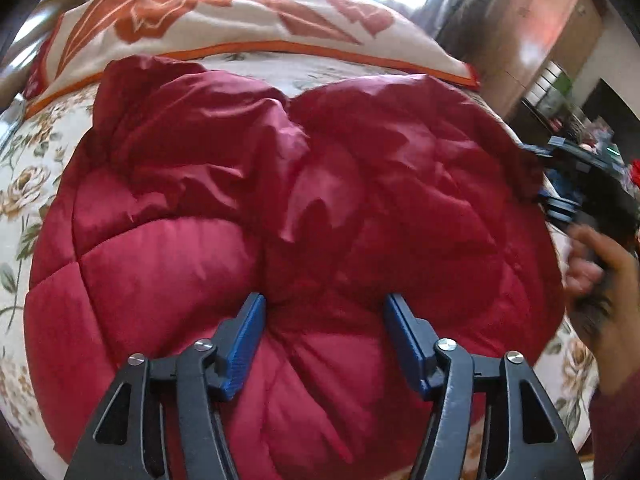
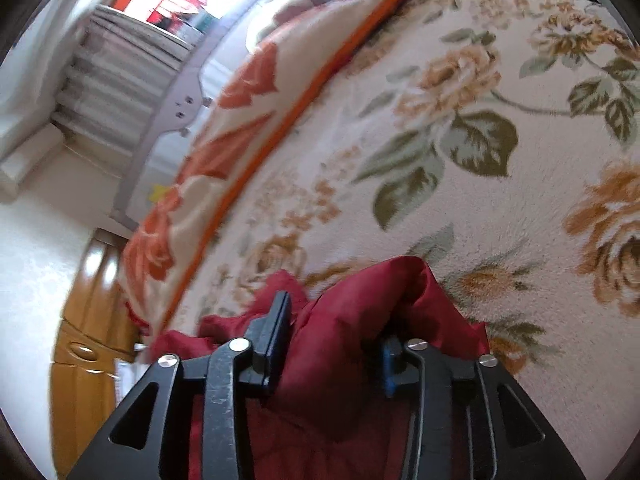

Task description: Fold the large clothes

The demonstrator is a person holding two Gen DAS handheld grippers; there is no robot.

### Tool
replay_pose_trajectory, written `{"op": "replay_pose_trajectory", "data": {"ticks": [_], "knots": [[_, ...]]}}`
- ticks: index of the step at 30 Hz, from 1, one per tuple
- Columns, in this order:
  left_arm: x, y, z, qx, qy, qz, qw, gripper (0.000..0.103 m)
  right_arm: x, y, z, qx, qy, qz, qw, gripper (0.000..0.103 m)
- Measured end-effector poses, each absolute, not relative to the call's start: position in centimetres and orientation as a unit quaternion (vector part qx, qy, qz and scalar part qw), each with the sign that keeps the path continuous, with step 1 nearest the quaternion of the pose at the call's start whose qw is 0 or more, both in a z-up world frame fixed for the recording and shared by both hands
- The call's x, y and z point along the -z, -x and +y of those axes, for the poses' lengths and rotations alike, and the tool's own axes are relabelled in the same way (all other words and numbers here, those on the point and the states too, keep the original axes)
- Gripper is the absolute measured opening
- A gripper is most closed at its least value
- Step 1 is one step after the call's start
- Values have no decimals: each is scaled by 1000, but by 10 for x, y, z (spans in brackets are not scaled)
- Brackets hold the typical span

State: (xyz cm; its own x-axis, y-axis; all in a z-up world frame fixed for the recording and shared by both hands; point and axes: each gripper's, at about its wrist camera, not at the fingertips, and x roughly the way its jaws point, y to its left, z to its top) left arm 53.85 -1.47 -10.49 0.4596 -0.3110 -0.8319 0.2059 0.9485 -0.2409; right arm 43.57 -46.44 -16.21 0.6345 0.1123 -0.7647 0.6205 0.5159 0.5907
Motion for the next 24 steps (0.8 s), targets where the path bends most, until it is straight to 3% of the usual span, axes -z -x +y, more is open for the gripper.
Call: {"op": "replay_pose_trajectory", "data": {"ticks": [3,7,15,18,19,24], "knots": [[106,-544,-16,134,41,497,856,60,129,-414,-458,162,-449,361,801,52],[108,-547,-21,119,33,499,858,60,95,-399,-434,139,-394,347,840,54],[98,-560,-36,119,19,516,848,59,121,-458,-320,-14,-176,496,850,53],[97,-577,-34,104,21,511,853,46,161,-480,-310,19,-115,565,817,53],[96,-579,-25,99,28,509,854,37,172,-483,-317,35,-119,568,814,53],[113,-605,21,70,63,522,848,13,205,-488,-365,87,-202,575,788,53]]}}
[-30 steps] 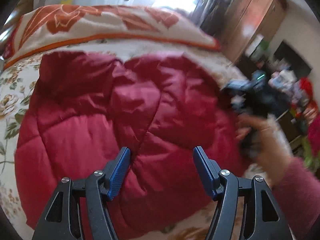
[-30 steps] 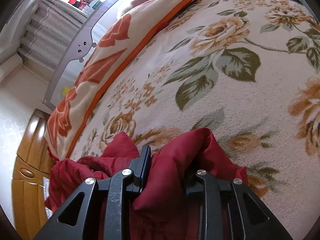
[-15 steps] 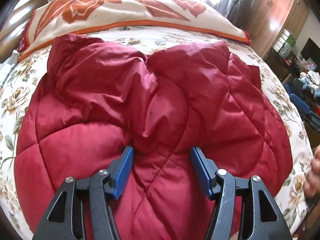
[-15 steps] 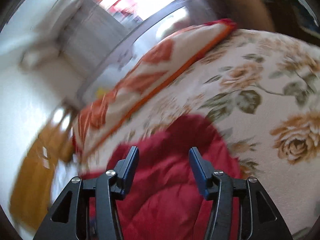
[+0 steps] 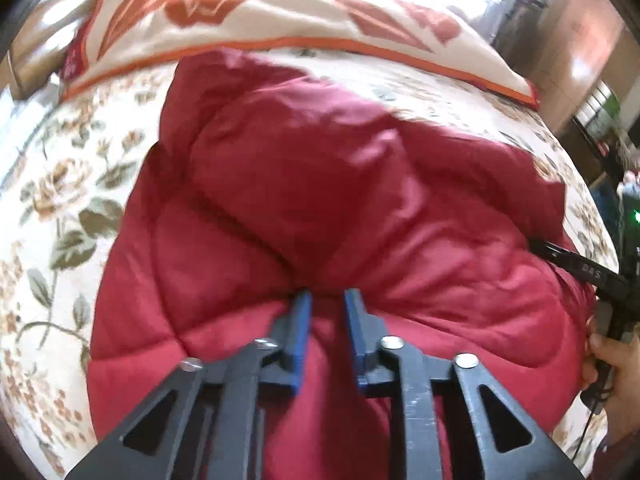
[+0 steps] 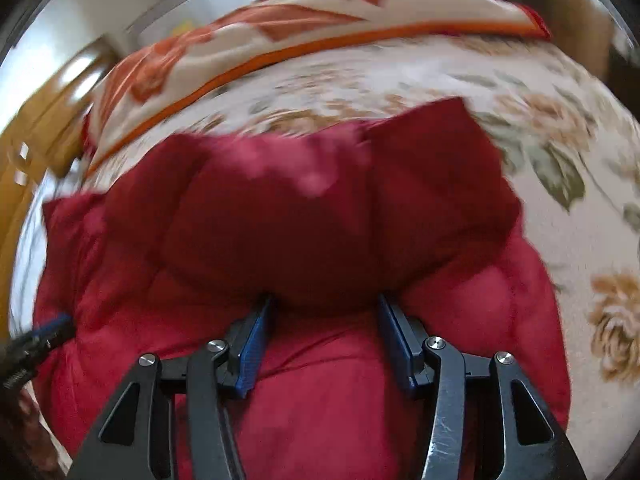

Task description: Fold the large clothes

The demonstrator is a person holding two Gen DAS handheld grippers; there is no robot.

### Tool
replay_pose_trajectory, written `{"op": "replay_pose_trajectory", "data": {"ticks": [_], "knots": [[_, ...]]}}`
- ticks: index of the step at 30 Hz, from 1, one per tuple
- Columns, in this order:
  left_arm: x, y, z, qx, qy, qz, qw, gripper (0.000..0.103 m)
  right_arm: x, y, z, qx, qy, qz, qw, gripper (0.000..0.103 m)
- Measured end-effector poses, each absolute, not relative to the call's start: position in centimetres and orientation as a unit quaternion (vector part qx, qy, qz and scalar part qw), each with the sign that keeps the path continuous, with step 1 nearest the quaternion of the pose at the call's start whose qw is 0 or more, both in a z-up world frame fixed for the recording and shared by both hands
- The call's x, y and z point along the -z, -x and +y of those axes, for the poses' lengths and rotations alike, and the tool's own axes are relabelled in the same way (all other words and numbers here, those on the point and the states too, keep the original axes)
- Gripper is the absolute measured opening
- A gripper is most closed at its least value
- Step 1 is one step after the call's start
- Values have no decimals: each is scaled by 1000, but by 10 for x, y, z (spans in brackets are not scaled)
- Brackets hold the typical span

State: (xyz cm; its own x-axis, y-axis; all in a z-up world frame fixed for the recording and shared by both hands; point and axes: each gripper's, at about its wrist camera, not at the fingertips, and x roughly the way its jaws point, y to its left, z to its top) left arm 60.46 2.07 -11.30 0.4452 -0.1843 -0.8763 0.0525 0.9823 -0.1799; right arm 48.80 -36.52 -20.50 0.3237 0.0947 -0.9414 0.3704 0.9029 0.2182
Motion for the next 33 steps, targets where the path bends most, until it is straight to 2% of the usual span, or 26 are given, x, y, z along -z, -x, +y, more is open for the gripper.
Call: {"op": "replay_pose_trajectory", "data": {"ticks": [3,15,23,27,29,31,33], "knots": [[128,-620,29,66,91,536,837,9,213,-492,-371,107,-207,580,781,53],[142,-627,41,71,139,534,831,8,217,-489,-373,109,-220,573,782,53],[112,-593,48,85,128,511,846,10,173,-465,-380,104,-260,522,806,56],[94,-568,62,94,139,494,853,21,151,-443,-381,94,-269,505,815,61],[88,-555,70,95,146,484,857,33,143,-431,-382,86,-274,501,817,63],[82,-544,77,89,147,475,863,54,137,-422,-382,82,-274,498,818,65],[73,-529,81,77,138,463,872,58,130,-409,-382,78,-275,496,820,68]]}}
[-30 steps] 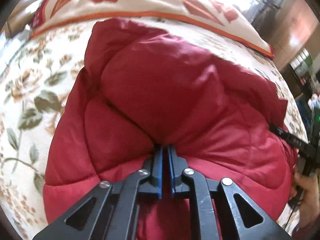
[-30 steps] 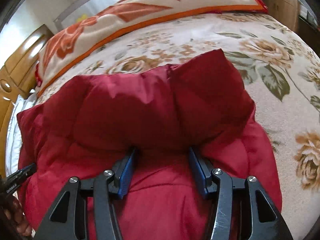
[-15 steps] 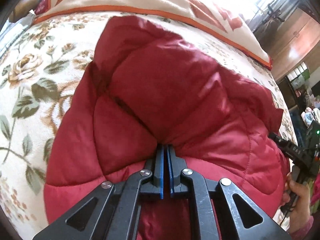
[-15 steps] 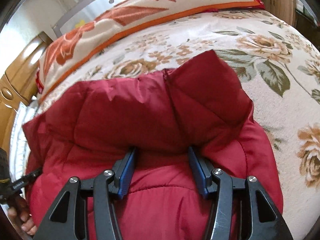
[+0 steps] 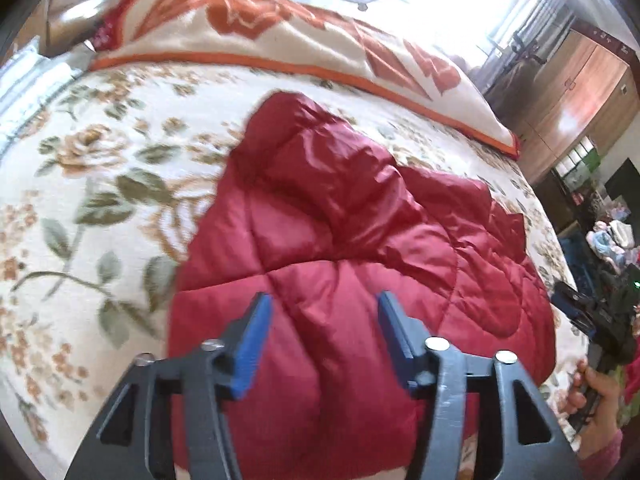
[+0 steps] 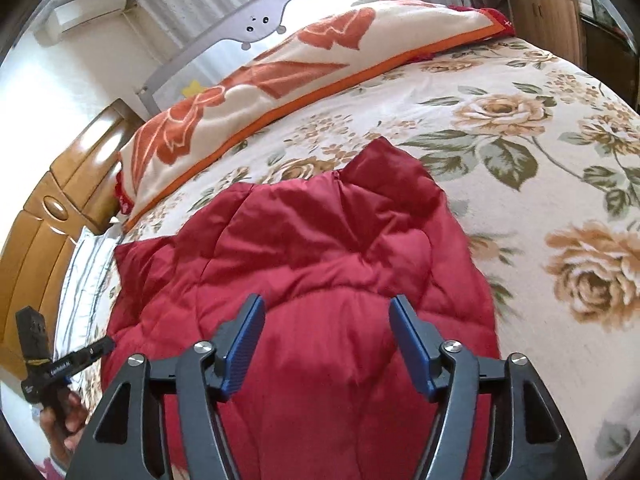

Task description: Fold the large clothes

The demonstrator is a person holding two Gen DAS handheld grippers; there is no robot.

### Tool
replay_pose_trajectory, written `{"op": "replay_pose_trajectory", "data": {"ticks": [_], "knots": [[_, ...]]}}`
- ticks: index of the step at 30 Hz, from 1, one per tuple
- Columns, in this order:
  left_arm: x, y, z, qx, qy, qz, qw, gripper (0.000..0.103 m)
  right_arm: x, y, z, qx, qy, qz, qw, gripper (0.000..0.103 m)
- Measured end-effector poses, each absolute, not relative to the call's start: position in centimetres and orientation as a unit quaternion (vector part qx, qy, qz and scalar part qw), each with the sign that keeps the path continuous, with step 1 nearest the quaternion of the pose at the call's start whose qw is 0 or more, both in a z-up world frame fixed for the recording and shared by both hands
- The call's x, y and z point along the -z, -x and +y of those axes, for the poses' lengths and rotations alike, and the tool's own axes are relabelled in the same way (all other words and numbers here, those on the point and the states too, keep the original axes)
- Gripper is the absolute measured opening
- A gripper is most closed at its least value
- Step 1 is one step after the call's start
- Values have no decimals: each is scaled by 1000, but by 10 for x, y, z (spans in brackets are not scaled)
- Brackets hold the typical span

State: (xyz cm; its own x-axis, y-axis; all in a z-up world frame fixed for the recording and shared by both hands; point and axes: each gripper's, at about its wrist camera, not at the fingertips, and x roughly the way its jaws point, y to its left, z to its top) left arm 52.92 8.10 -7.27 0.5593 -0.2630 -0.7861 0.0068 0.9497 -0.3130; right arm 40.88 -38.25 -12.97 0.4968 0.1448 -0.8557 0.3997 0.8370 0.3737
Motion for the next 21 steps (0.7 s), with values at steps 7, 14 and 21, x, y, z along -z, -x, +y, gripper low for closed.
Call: {"op": "replay_pose_trajectory", "data": {"ticks": [7,14,21], "knots": [[59,-501,94,78,137,458,875,71,112,-380,-392,72,-274,495,821,76],[69,-503,110,73,159,468,866,76,114,-369,-409,76,-267,504,818,84],[79,-513,122,86,175,476,857,88,125,-362,-425,69,-293,508,807,85]]}}
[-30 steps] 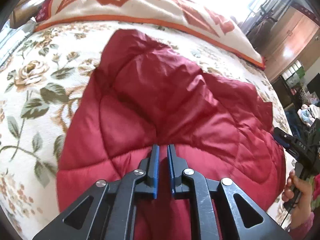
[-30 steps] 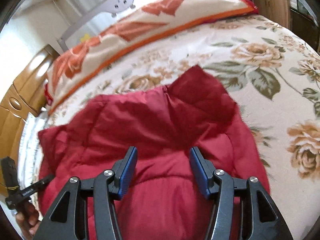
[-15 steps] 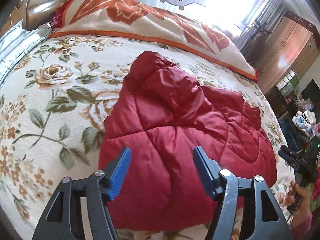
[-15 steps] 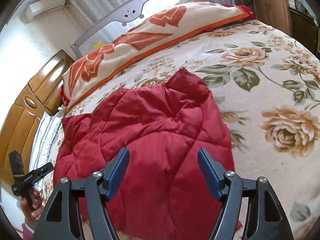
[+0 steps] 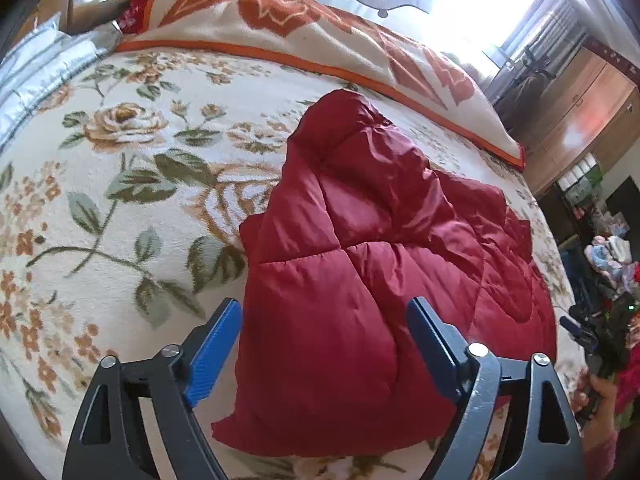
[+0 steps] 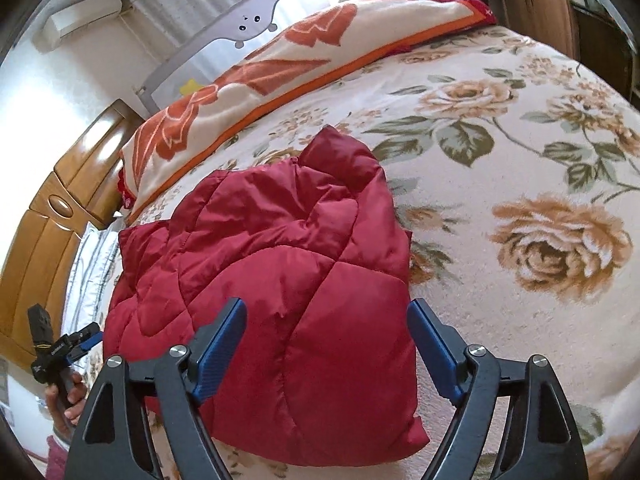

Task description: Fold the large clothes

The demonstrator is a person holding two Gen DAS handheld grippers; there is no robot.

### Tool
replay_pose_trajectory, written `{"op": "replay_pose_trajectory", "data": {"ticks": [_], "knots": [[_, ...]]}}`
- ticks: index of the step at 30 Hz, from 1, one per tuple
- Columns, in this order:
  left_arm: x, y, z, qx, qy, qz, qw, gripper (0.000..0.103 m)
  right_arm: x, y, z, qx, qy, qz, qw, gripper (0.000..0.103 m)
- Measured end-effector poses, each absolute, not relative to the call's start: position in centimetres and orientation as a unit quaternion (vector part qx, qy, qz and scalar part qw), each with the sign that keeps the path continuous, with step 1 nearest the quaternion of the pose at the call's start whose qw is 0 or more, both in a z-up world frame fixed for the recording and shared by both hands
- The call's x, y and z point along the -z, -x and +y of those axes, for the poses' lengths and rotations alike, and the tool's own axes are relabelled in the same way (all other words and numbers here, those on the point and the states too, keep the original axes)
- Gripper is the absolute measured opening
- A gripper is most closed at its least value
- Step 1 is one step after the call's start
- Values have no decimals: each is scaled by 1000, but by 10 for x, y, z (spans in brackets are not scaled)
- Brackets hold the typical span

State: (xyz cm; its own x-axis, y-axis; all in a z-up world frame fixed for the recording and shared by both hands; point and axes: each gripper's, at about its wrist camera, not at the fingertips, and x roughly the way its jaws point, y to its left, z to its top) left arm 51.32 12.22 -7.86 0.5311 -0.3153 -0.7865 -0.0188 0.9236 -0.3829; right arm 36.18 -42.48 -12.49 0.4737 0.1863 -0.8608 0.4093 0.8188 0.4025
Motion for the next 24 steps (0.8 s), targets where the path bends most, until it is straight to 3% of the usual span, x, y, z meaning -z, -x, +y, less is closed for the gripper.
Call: {"op": "replay_pose_trajectory", "data": {"ticks": [5,8,12,23,24], "knots": [[103,-538,142,112,226,506,825,90,149,-363,-450,50,-357,508,783,98],[125,-560,152,124,256,535,795,91,174,-368,-465,31,-409,516,752,98],[142,-579,156,132,267,546,783,102,199,-377,-478,26,-426,529,733,98],[190,-622,148,181,317,569,737,102,241,-408,-477,-43,-454,556,695,100],[192,-625,147,183,317,565,740,98,243,-409,-477,-45,-456,556,693,100]]}}
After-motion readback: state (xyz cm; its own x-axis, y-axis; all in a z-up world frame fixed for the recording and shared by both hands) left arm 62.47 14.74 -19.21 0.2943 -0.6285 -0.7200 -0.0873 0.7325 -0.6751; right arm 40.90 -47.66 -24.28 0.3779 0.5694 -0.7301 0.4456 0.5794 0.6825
